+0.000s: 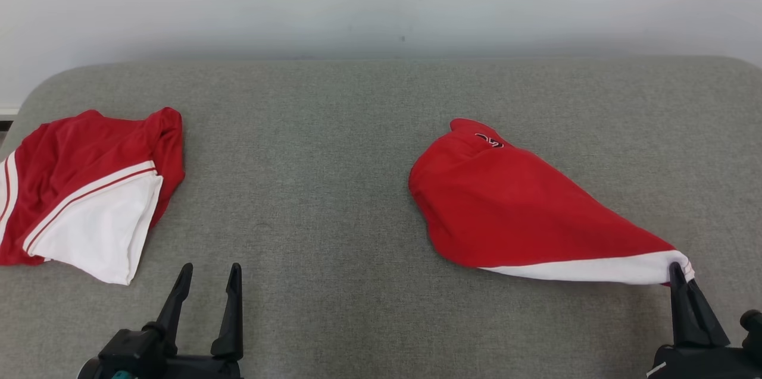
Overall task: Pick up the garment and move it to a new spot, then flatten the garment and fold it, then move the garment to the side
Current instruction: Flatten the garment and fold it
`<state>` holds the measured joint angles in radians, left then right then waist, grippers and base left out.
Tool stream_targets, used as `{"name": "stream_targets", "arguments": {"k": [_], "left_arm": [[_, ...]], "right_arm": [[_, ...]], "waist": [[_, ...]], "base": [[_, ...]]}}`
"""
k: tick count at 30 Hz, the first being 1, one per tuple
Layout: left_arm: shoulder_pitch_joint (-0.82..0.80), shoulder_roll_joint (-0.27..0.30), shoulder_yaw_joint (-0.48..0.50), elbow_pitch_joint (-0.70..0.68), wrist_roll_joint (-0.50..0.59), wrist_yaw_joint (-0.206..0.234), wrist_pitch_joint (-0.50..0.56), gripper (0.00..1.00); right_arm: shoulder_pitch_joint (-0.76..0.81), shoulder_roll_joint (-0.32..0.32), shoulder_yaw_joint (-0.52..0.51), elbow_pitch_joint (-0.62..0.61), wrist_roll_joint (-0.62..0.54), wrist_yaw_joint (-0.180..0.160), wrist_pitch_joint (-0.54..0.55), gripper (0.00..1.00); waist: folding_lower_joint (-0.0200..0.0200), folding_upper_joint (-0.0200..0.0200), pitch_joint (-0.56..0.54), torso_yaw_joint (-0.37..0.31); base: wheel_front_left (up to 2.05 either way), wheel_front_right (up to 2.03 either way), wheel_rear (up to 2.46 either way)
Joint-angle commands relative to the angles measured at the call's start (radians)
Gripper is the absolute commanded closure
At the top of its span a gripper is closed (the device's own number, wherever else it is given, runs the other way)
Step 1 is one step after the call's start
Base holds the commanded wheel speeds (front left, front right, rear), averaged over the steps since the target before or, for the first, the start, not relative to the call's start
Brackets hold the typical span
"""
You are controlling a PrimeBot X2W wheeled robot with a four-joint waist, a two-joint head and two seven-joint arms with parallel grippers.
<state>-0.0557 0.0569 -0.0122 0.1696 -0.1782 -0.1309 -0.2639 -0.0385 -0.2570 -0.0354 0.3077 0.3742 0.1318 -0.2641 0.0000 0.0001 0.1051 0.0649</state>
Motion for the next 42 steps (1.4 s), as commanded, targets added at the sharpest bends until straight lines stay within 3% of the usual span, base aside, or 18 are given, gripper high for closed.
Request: {"name": "stream_targets", "arguments": {"k": [1, 2, 3, 12, 21, 34, 42], "left_arm": [[-0.003, 0.001, 0.003, 0.003, -0.004, 0.002, -0.001, 0.0], [-0.001, 0.002, 0.005, 0.004, -0.005, 0.002, -0.001, 0.0], [0.001, 0.003, 0.005, 0.005, -0.006, 0.002, -0.001, 0.0], [0.005, 0.014, 0.01, 0.012, -0.002, 0.002, -0.001, 0.0], [0.02, 0.016, 0.016, 0.006, 0.005, 0.002, -0.001, 0.0], [0.002, 0.012, 0.024, 0.02, 0.007, 0.002, -0.001, 0.0], [-0.122, 0.023, -0.102, 0.049, 0.014, 0.002, -0.001, 0.0]], "right_arm": [[0.007, 0.009, -0.01, 0.009, -0.007, -0.002, 0.0, 0.84], [0.007, 0.013, -0.014, 0.014, -0.012, -0.002, -0.001, 0.16], [0.004, 0.019, -0.018, 0.018, -0.019, -0.002, -0.001, 0.0], [-0.019, 0.061, -0.086, -0.086, -0.116, -0.002, 0.0, 0.0], [0.037, 0.116, -0.003, -0.246, -0.165, -0.002, -0.001, 0.0], [0.051, 0.122, 0.108, -0.264, -0.154, -0.002, 0.0, 0.0], [0.017, 0.115, 0.133, -0.25, -0.143, -0.002, 0.0, 0.0]], "waist": [[0.0, -0.0001, 0.0, -0.005], [0.0, -0.0001, -0.002, -0.007], [0.0, -0.0001, -0.003, -0.009], [0.0, -0.0001, -0.03, -0.028], [0.0, -0.0001, -0.05, -0.032], [0.0, -0.0001, -0.045, -0.031], [0.0, -0.0001, -0.004, -0.072]], "base": [[0.0, 0.0, 0.0], [0.0, 0.0, 0.0], [0.0, 0.0, 0.0], [0.0, 0.0, 0.0], [0.0, 0.0, 0.0], [0.0, 0.0, 0.0], [0.0, 0.0, 0.0]]}}
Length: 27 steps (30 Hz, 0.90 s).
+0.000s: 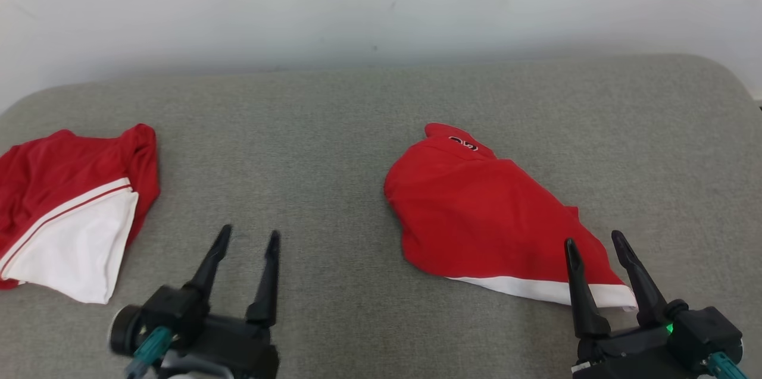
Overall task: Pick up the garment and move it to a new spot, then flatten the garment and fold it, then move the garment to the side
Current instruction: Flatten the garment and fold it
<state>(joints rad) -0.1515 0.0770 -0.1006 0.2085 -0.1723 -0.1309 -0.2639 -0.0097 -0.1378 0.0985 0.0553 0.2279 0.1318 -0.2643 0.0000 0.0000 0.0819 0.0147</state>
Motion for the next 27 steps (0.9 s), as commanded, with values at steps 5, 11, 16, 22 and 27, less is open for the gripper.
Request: {"name": "stream_targets", "arguments": {"k": [5, 11, 16, 22, 27], "left_arm": [[-0.135, 0.009, -0.116, 0.097, -0.007, 0.002, -0.001, 0.0], [-0.244, 0.026, -0.234, 0.243, -0.037, 0.002, -0.001, 0.0], [-0.296, 0.036, -0.297, 0.348, -0.059, 0.002, -0.001, 0.0], [-0.35, 0.039, -0.357, 0.442, -0.103, 0.002, -0.001, 0.0], [-0.379, 0.032, -0.397, 0.485, -0.122, 0.002, -0.001, 0.0]], "right_arm": [[-0.038, 0.002, -0.002, 0.005, 0.008, -0.002, 0.0, 0.0], [-0.07, 0.016, -0.014, 0.001, 0.013, -0.002, 0.0, 0.0], [-0.079, 0.027, -0.031, 0.004, 0.017, -0.002, 0.0, 0.0], [-0.091, 0.038, -0.041, 0.005, 0.016, -0.002, 0.0, 0.0], [-0.093, 0.043, -0.042, 0.01, 0.009, -0.002, 0.0, 0.0]], "waist": [[0.0, 0.0, 0.062, -0.082], [0.0, 0.0, 0.124, -0.167], [0.0, 0.0, 0.152, -0.21], [0.0, 0.0, 0.172, -0.242], [0.0, 0.0, 0.173, -0.249]], "base": [[0.0, 0.0, 0.0], [0.0, 0.0, 0.0], [0.0, 0.0, 0.0], [0.0, 0.0, 0.0], [0.0, 0.0, 0.0]]}}
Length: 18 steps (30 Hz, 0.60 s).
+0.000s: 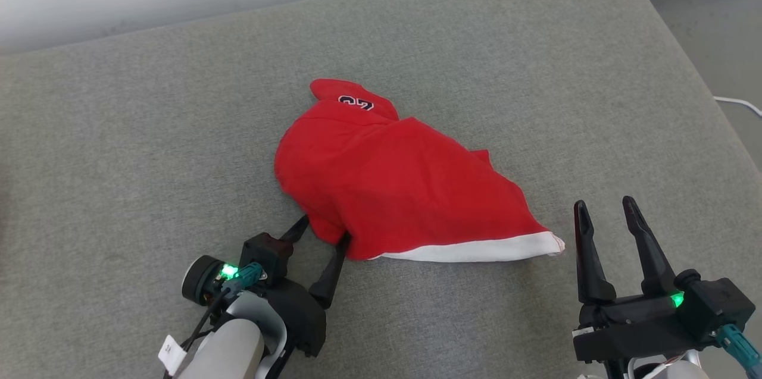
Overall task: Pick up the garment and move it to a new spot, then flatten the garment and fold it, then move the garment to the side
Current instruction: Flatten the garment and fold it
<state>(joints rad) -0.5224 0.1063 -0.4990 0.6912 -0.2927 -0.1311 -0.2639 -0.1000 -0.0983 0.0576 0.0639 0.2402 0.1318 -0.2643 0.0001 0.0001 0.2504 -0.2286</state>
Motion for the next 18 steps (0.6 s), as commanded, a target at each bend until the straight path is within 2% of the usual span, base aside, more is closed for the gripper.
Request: {"name": "stream_targets", "arguments": {"k": [1, 2, 3, 4, 5, 9, 18], "left_arm": [[-0.015, 0.002, -0.005, 0.016, -0.003, 0.002, -0.001, 0.0], [-0.018, 0.001, -0.012, 0.038, -0.005, 0.002, -0.001, 0.0], [-0.024, -0.003, -0.02, 0.051, -0.008, 0.002, -0.001, 0.24], [-0.03, -0.006, -0.02, 0.059, -0.01, 0.002, -0.001, 0.65], [-0.033, -0.009, -0.013, 0.057, -0.013, 0.002, -0.001, 1.0], [-0.021, -0.011, 0.036, 0.012, -0.003, 0.013, -0.001, 1.0], [0.144, 0.005, 0.153, -0.231, 0.042, 0.05, -0.001, 1.0]], "right_arm": [[-0.004, 0.004, -0.001, 0.002, -0.005, -0.002, 0.0, 0.0], [-0.004, 0.004, 0.0, 0.003, -0.005, -0.002, 0.0, 0.0], [-0.003, 0.004, 0.0, 0.004, -0.006, -0.002, 0.0, 0.0], [-0.002, 0.004, -0.001, 0.003, -0.008, -0.002, 0.0, 0.0], [0.0, 0.004, -0.005, 0.003, -0.009, -0.002, 0.0, 0.0], [0.013, 0.002, -0.018, 0.0, -0.014, -0.002, 0.0, 0.0], [0.053, -0.01, -0.04, 0.0, -0.016, -0.002, 0.0, 0.0]], "waist": [[-0.0001, -0.0001, 0.004, -0.006], [-0.0001, -0.0001, 0.002, -0.007], [-0.0001, -0.0001, 0.0, -0.007], [-0.0001, -0.0001, -0.001, -0.007], [-0.0001, -0.0001, -0.005, -0.004], [-0.0001, -0.0001, -0.02, 0.016], [-0.0001, -0.0001, -0.083, 0.123]], "base": [[0.0, 0.0, 0.0], [0.0, 0.0, 0.0], [0.0, 0.0, 0.0], [0.0, 0.0, 0.0], [0.0, 0.0, 0.0], [0.0, 0.0, 0.0], [0.0, 0.0, 0.0]]}}
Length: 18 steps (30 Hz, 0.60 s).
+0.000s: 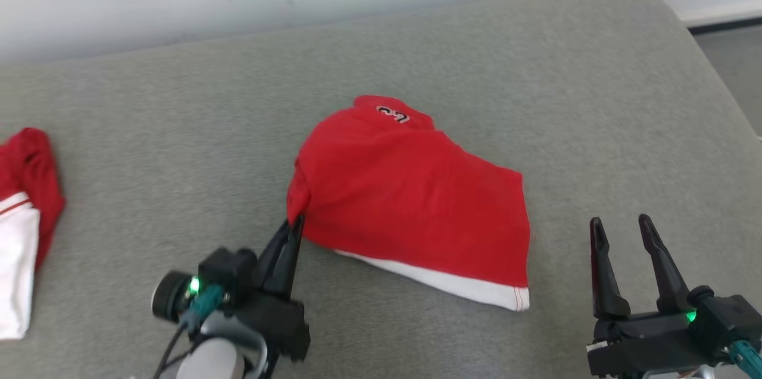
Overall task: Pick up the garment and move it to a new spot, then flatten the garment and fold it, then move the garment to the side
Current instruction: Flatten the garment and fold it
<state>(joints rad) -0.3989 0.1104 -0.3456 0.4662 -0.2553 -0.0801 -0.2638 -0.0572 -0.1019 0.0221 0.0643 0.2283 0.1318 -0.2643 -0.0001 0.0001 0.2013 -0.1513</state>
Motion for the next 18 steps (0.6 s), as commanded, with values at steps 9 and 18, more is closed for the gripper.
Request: {"name": "stream_targets", "arguments": {"k": [9, 18], "left_arm": [[0.267, -0.007, 0.027, -0.149, 0.015, 0.034, -0.001, 1.0], [0.378, -0.036, -0.008, -0.104, -0.002, 0.036, -0.001, 1.0]], "right_arm": [[0.038, -0.024, -0.015, 0.004, -0.009, -0.002, 0.0, 0.0], [0.045, -0.028, -0.005, 0.017, -0.005, -0.002, 0.0, 0.0]], "waist": [[0.0001, -0.0001, -0.074, 0.158], [0.0001, -0.0001, -0.089, 0.172]], "base": [[0.0, 0.0, 0.0], [0.0, 0.0, 0.0]]}}
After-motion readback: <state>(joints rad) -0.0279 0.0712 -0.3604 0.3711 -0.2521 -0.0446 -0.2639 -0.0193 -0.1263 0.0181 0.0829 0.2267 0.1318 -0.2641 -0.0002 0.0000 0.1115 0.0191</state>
